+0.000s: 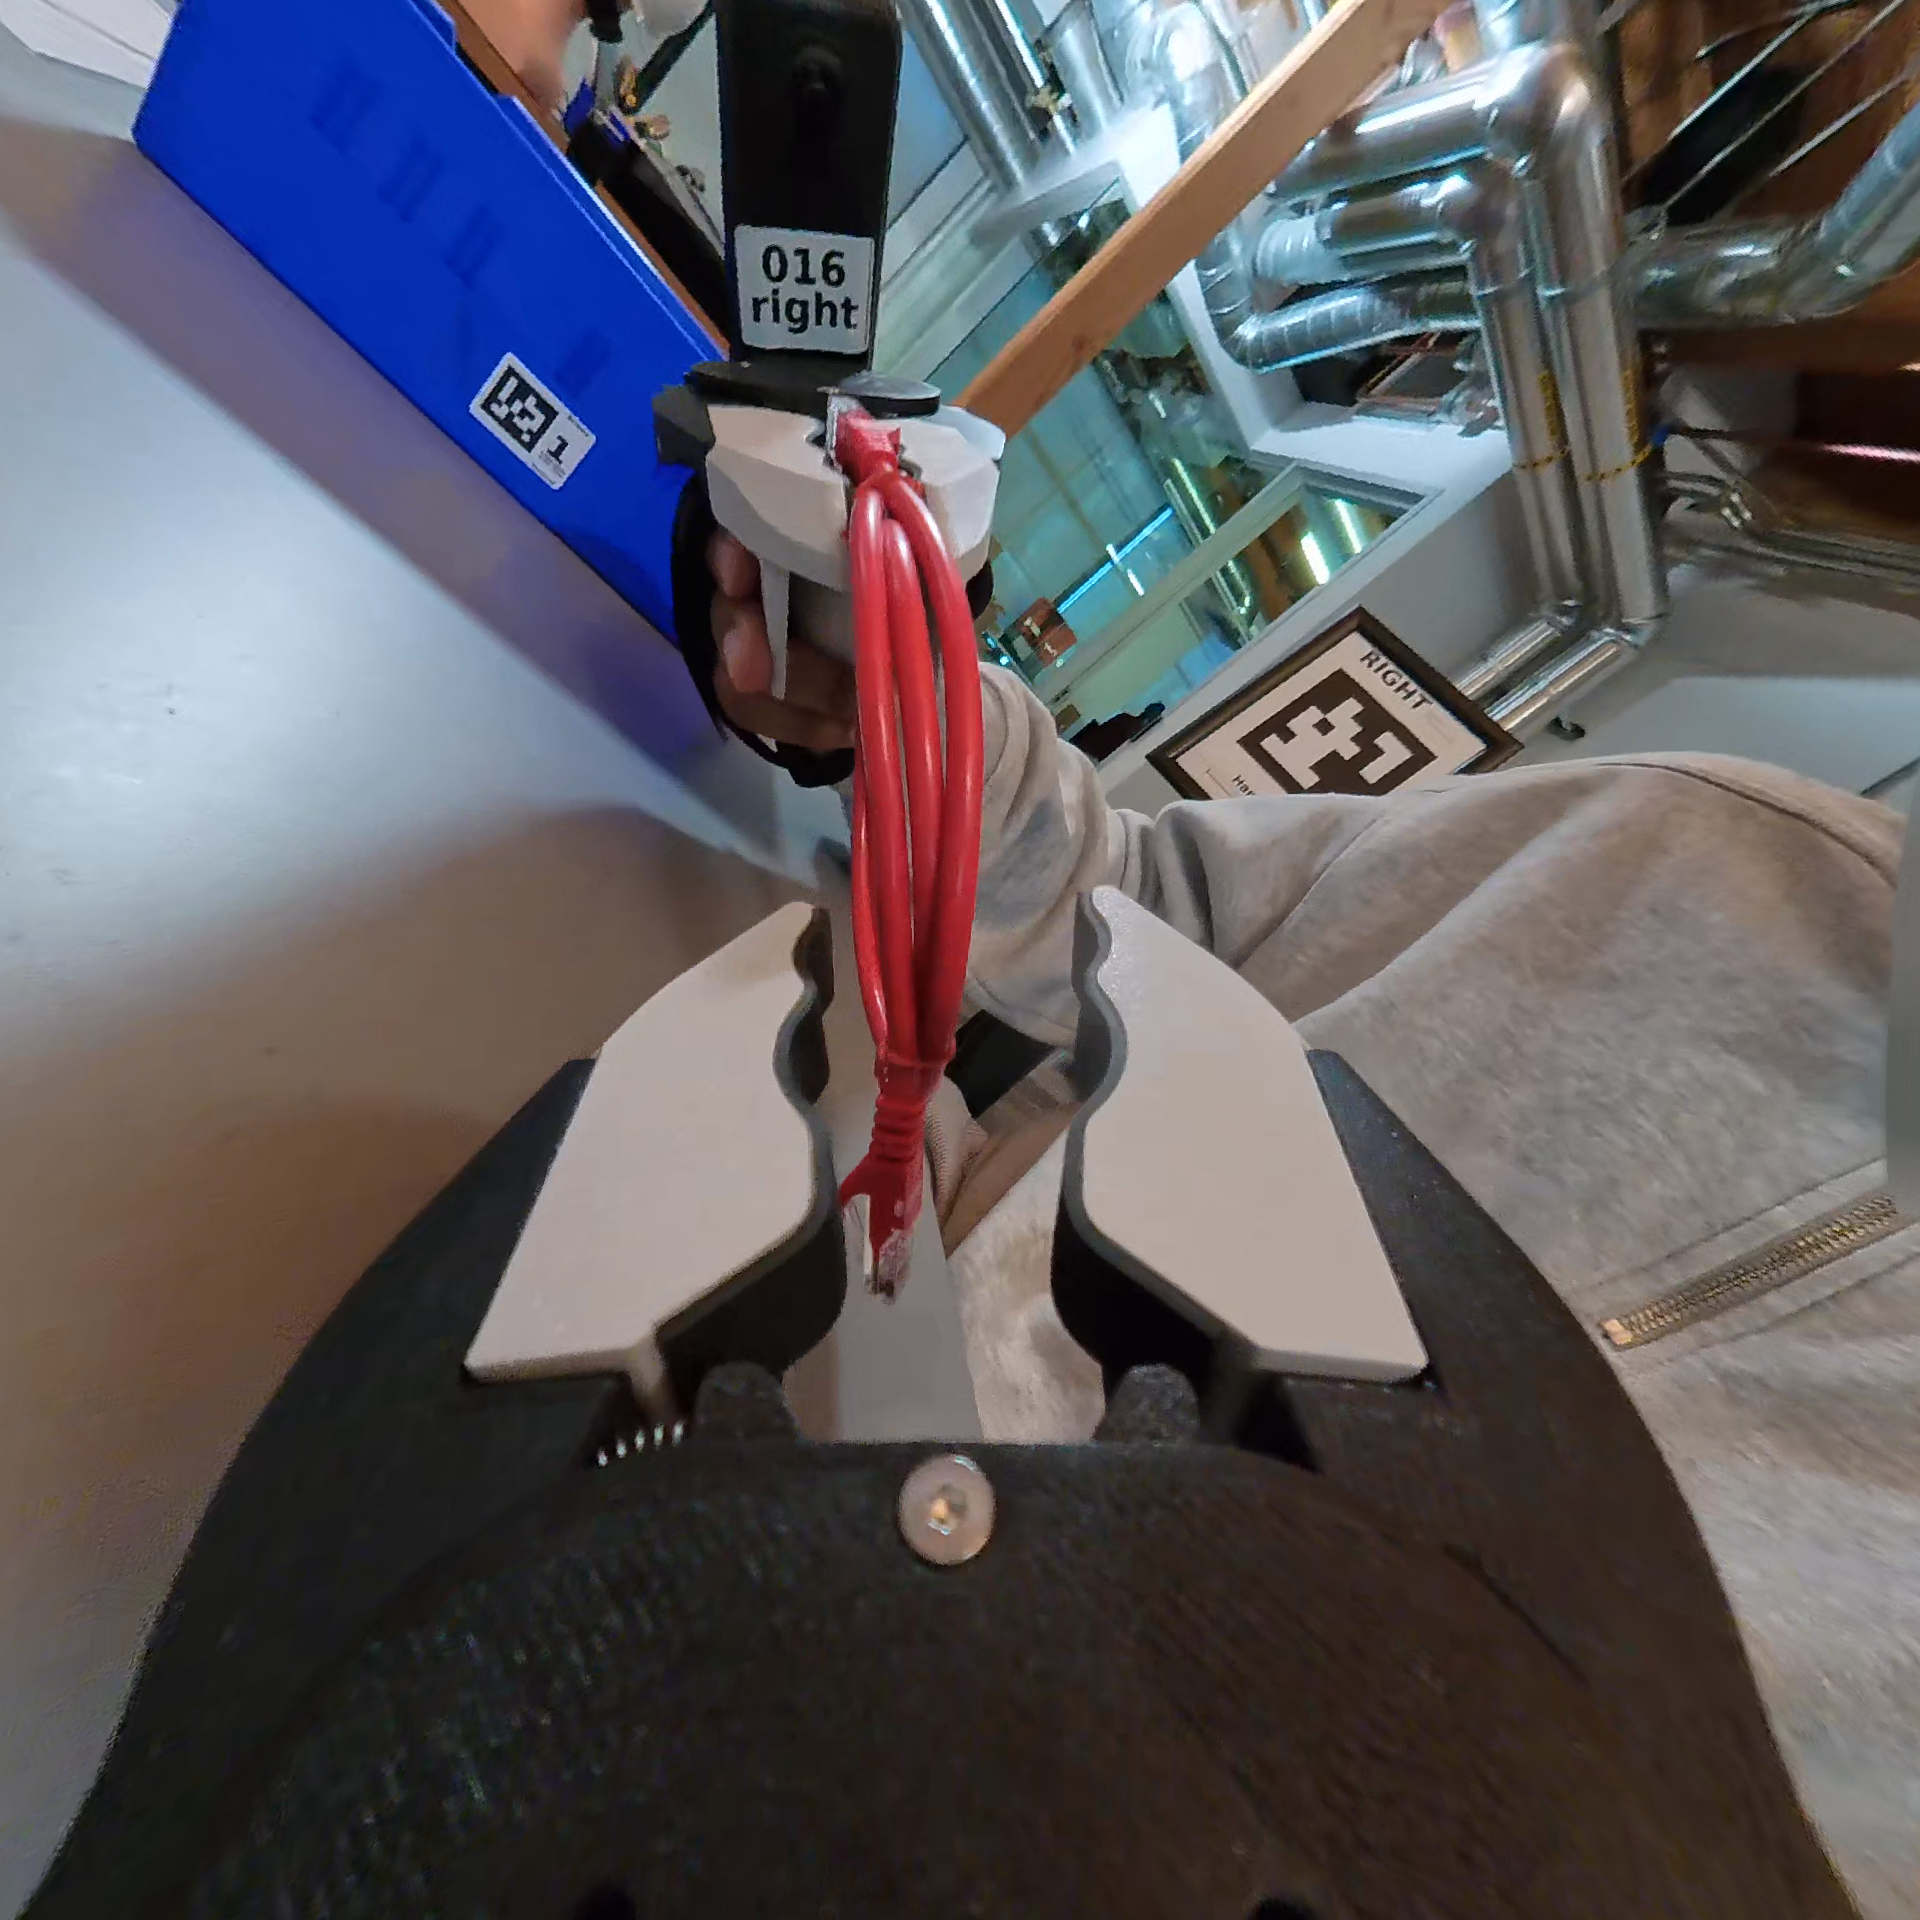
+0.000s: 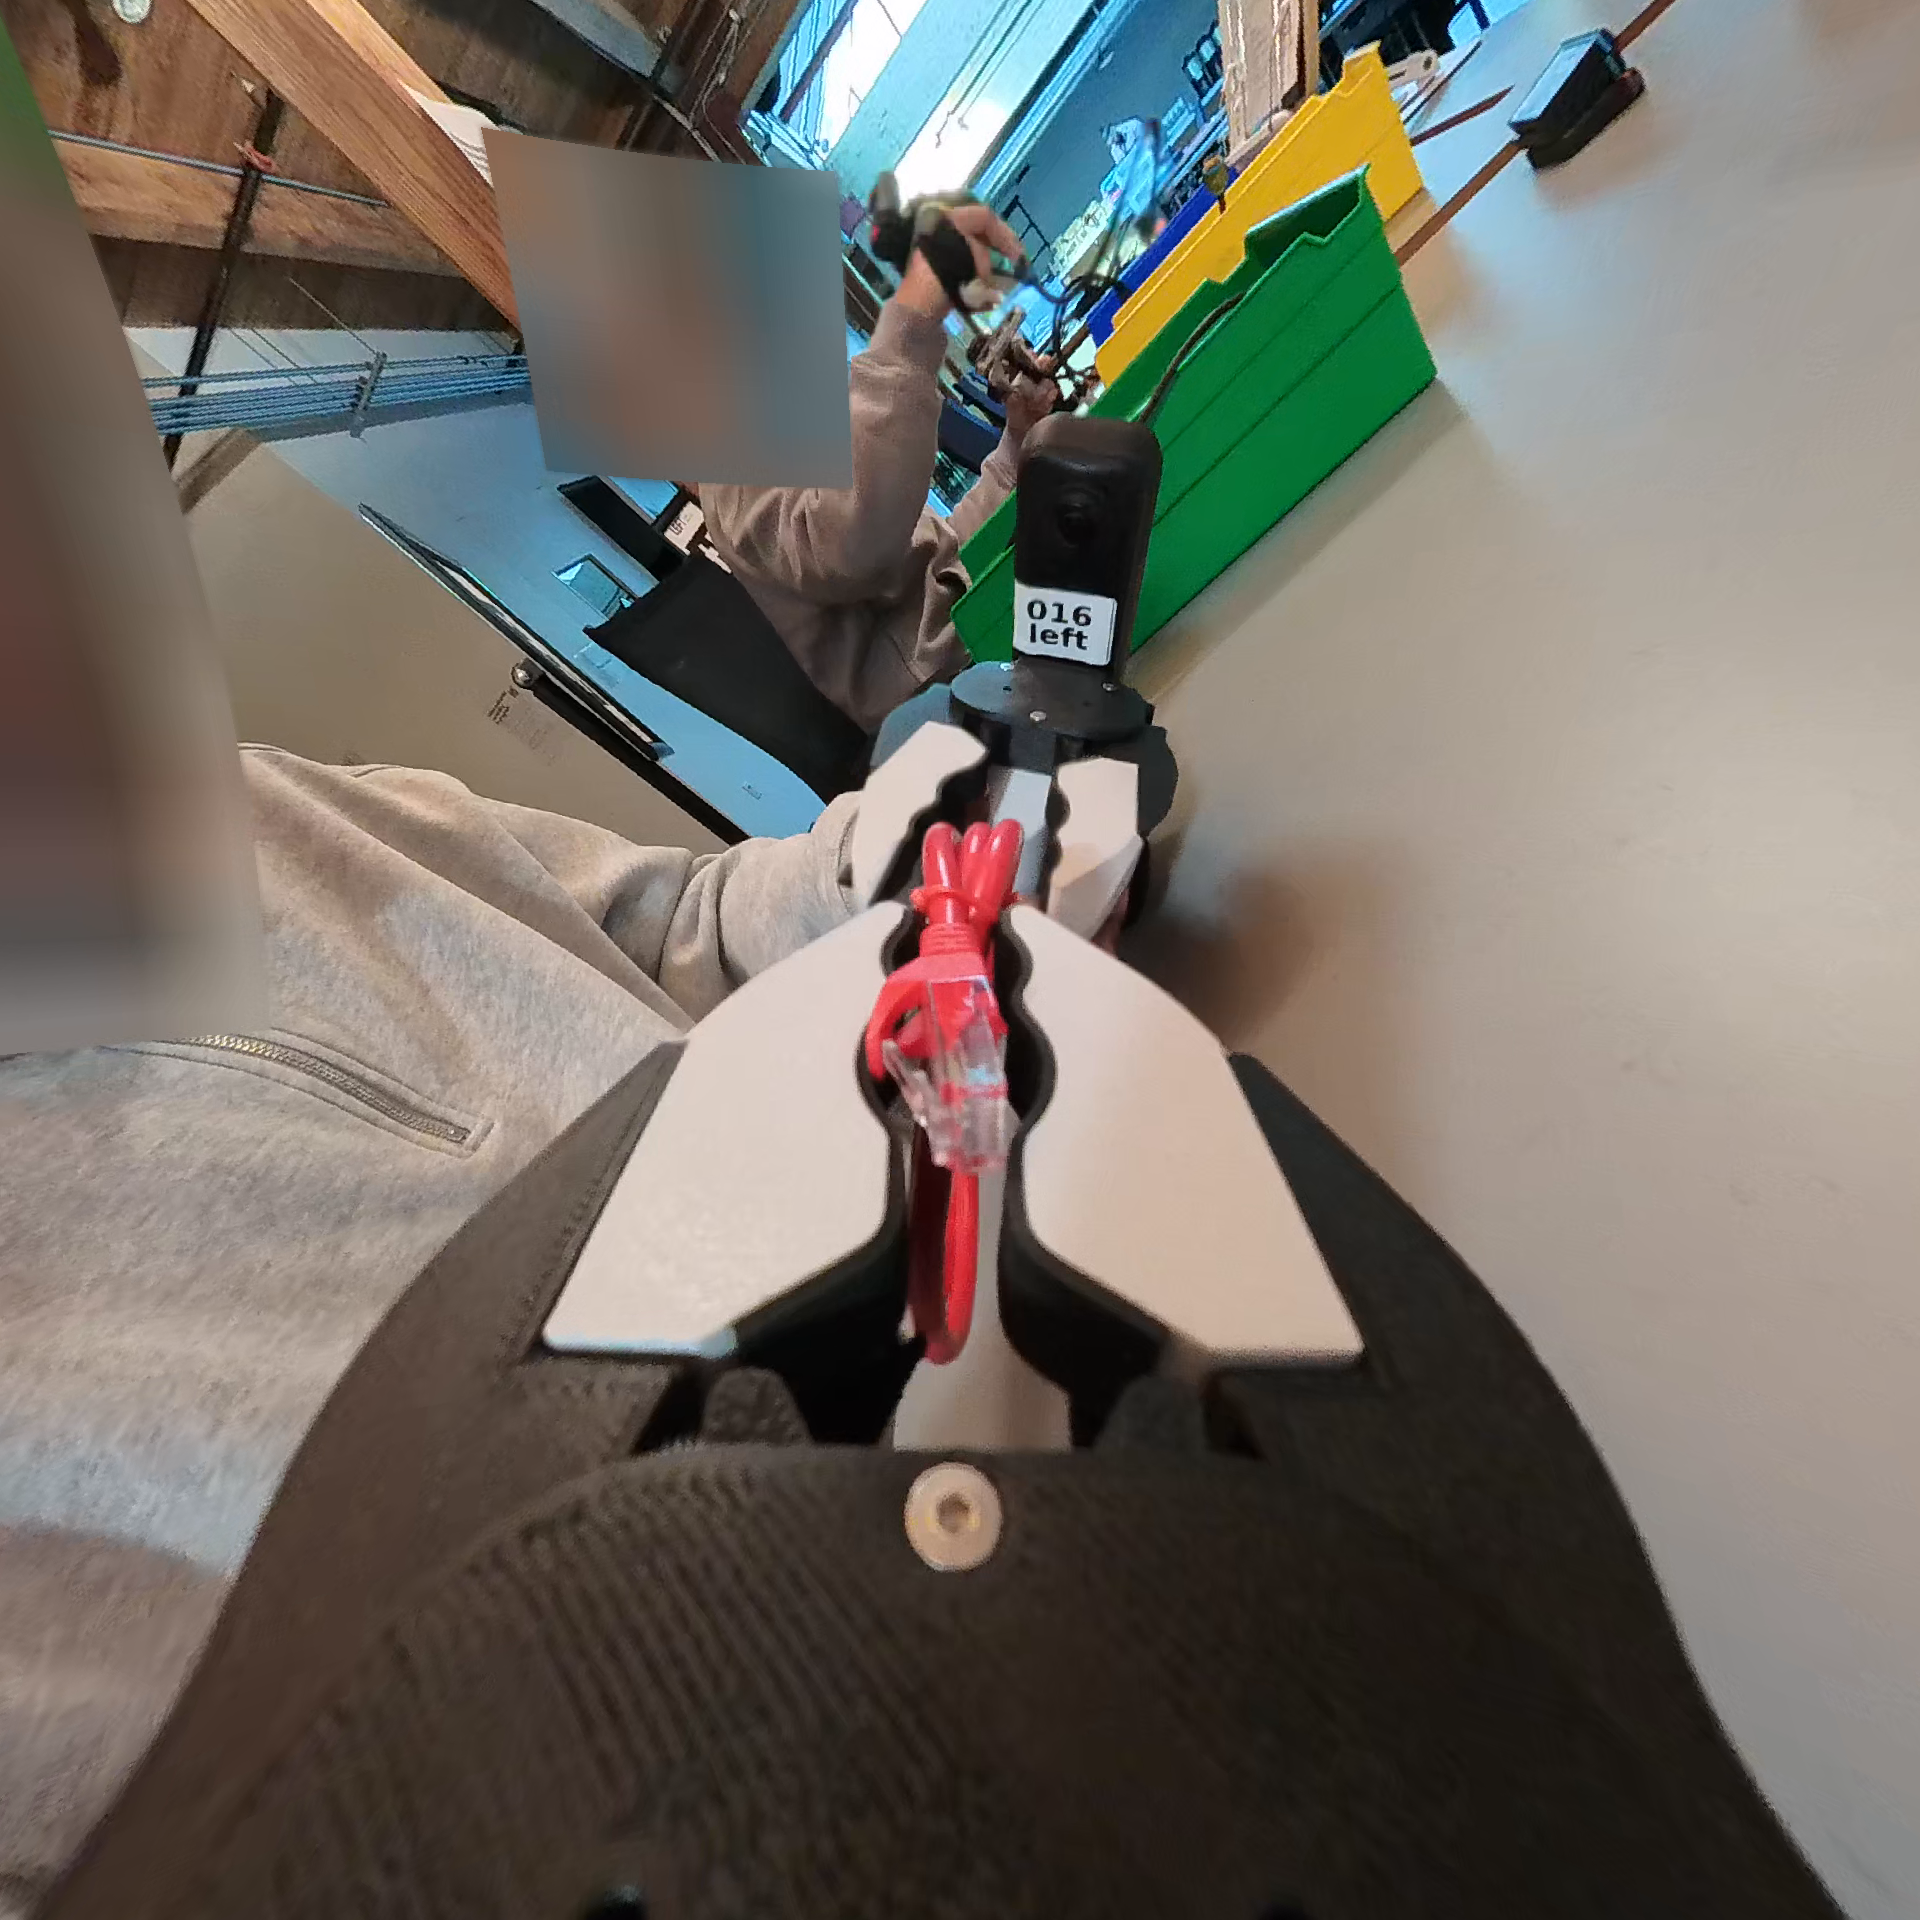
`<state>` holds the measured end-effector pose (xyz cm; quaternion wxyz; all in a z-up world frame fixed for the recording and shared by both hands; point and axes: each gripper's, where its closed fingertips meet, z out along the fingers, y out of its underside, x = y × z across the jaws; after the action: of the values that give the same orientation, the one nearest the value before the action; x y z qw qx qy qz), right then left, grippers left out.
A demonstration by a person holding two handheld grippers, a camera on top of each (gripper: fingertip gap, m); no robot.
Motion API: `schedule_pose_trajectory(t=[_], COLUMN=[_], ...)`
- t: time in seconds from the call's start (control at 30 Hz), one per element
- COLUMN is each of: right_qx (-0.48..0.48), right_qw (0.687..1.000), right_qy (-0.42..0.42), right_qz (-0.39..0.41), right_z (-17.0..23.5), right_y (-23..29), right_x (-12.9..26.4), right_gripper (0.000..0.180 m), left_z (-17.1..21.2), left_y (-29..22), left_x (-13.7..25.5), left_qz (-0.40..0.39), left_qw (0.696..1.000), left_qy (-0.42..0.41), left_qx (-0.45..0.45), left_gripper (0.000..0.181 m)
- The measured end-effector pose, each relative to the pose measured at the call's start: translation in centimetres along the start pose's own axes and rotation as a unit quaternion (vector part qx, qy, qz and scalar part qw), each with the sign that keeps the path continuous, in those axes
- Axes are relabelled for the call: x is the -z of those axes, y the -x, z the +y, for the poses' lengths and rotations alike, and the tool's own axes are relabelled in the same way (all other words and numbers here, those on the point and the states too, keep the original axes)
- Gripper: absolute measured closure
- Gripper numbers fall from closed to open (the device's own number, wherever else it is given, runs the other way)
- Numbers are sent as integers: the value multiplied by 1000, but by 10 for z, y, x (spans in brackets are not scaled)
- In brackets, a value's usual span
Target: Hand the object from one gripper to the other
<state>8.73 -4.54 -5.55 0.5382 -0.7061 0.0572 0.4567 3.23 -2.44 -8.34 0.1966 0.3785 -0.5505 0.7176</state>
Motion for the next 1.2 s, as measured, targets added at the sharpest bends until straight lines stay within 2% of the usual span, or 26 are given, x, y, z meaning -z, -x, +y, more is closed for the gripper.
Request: schedule_pose_trajectory(t=[0.1, 0.17, 0.33, 0.37, 0.5, 0.6, 0.67, 0.77, 0.83, 0.93, 1.1, 1.13, 1.2], right_qx=[0, -2, -5, -4, 23, 42, 72, 115, 124, 98, 21, 9, -3], right_qw=[1000, 1000, 999, 998, 987, 974, 961, 954, 959, 972, 979, 981, 984], right_qy=[-16, -27, -45, -57, -149, -190, -209, -212, -196, -177, -197, -193, -171], right_qz=[-6, -14, -12, -2, 62, 118, 168, 177, 162, 121, 44, 33, 39], right_z=[-5, -8, -11, -13, -36, -49, -55, -57, -51, -39, -33, -32, -27], right_y=[2, 4, 0, -3, -21, -30, -34, -19, -9, 1, 15, 17, 12], right_x=[2, 3, 4, 5, 21, 34, 41, 31, 11, -20, -41, -42, -41], right_gripper=[165, 165, 164, 157, 110, 102, 106, 121, 127, 125, 124, 131, 167], left_z=[7, 11, 11, 7, -11, -30, -44, -54, -55, -53, -34, -30, -26], left_y=[1, -1, -3, -3, 0, -3, -3, 2, 6, 7, 12, 15, 15], left_x=[-4, -6, -7, -6, 3, 12, 21, 32, 34, 29, 7, 3, -1], left_qz=[-9, -7, -10, -14, -44, -68, -101, -196, -262, -326, -361, -365, -359], left_qw=[1000, 999, 998, 998, 996, 990, 979, 949, 919, 876, 838, 833, 831], left_qy=[25, 38, 38, 28, -20, -74, -118, -131, -115, -86, -9, 6, 13], left_qx=[-4, -15, -41, -46, -69, -99, -130, -210, -271, -344, -409, -415, -425], left_gripper=[145, 165, 166, 166, 167, 167, 167, 167, 167, 167, 166, 166, 166])
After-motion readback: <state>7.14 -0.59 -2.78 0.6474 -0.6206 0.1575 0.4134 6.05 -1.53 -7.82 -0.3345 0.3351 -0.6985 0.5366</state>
